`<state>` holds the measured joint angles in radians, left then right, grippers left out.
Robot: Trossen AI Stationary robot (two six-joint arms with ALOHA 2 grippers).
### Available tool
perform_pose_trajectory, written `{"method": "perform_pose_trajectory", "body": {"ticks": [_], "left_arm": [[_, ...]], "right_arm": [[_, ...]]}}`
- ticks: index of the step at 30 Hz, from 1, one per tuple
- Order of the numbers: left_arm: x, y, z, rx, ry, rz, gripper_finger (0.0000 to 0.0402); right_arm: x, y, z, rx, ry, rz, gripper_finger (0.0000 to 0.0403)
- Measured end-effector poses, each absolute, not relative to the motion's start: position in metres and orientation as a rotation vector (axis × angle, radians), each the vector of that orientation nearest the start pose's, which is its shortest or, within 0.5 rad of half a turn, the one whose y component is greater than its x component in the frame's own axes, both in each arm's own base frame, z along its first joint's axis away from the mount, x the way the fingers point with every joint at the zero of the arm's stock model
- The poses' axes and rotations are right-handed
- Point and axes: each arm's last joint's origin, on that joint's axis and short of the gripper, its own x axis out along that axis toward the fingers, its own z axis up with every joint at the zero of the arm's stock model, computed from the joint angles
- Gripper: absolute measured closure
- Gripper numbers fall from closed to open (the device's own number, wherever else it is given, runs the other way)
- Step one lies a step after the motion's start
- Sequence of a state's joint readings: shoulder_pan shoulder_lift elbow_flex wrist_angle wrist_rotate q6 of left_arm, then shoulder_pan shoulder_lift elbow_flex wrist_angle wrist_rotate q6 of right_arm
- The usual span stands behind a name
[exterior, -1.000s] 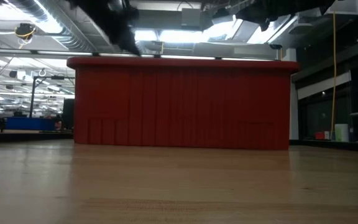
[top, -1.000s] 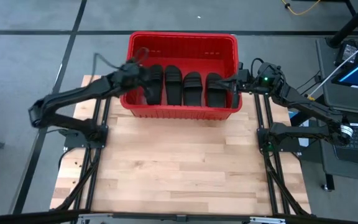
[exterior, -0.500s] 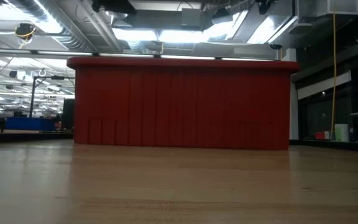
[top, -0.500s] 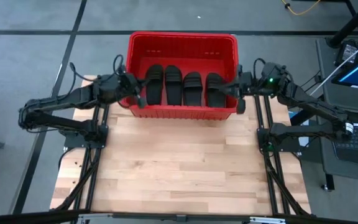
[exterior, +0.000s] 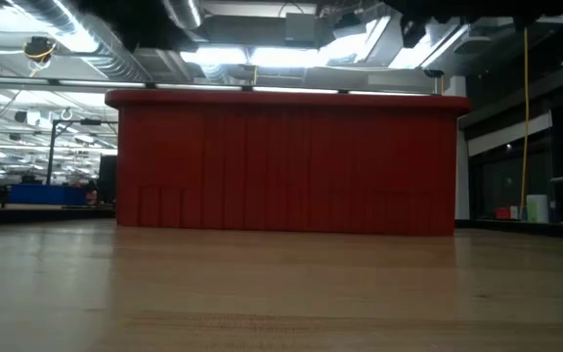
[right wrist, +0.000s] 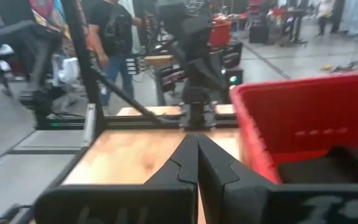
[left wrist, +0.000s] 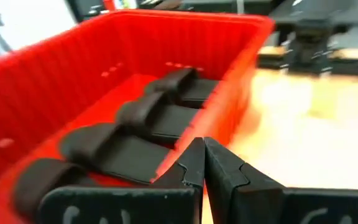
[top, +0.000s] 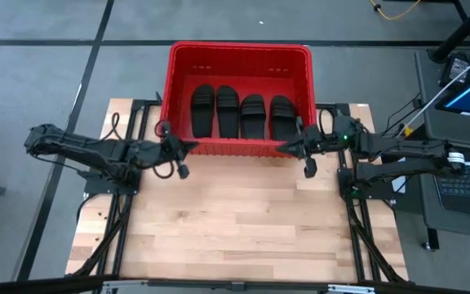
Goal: Pick and place slides into bin
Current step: Return to Home Position
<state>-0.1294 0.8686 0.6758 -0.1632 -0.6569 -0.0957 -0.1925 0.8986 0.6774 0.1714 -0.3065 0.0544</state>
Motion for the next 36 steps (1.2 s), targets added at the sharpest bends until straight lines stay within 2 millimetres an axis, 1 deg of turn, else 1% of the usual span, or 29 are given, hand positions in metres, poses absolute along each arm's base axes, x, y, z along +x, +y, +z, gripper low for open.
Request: {"method": "perform_pose_trajectory", "body": {"ticks": [2,5,8,11,13,15,19,23,26,29,32,36], "left_arm": [[0.178,-0.008,0.274,0.014,0.266,0.496,0.04],[0.161,-0.007,0.262,0.0,0.22,0.464,0.04],[0.141,-0.004,0.253,-0.023,0.168,0.441,0.0399],[0.121,-0.001,0.244,-0.047,0.104,0.424,0.04],[0.11,0.0,0.24,-0.064,0.055,0.427,0.0399],[0.103,0.001,0.233,-0.062,0.025,0.426,0.0399],[0.095,0.002,0.212,-0.033,0.015,0.418,0.0399],[0.093,0.002,0.19,-0.066,-0.001,0.388,0.04],[0.093,0.002,0.179,-0.089,-0.035,0.377,0.0399],[0.094,0.001,0.173,-0.104,-0.078,0.373,0.0399],[0.094,0.001,0.174,-0.102,-0.098,0.356,0.04],[0.094,0.001,0.173,-0.095,-0.096,0.358,0.0399]], "right_arm": [[0.198,-0.026,0.305,0.096,0.053,0.129,0.0401],[0.192,-0.024,0.305,0.107,0.035,0.114,0.0401],[0.188,-0.024,0.311,0.097,0.001,0.078,0.04],[0.183,-0.025,0.324,0.028,-0.046,0.071,0.04],[0.179,-0.025,0.333,0.0,-0.082,0.069,0.04],[0.173,-0.025,0.338,0.0,-0.092,0.079,0.04],[0.159,-0.022,0.339,0.007,-0.063,0.075,0.04],[0.144,-0.021,0.34,0.042,-0.047,0.035,0.04],[0.134,-0.019,0.342,0.034,-0.059,0.027,0.04],[0.129,-0.019,0.341,0.031,-0.065,-0.006,0.04],[0.13,-0.02,0.327,0.044,-0.046,-0.034,0.04],[0.137,-0.021,0.294,0.09,-0.093,-0.032,0.04]]}}
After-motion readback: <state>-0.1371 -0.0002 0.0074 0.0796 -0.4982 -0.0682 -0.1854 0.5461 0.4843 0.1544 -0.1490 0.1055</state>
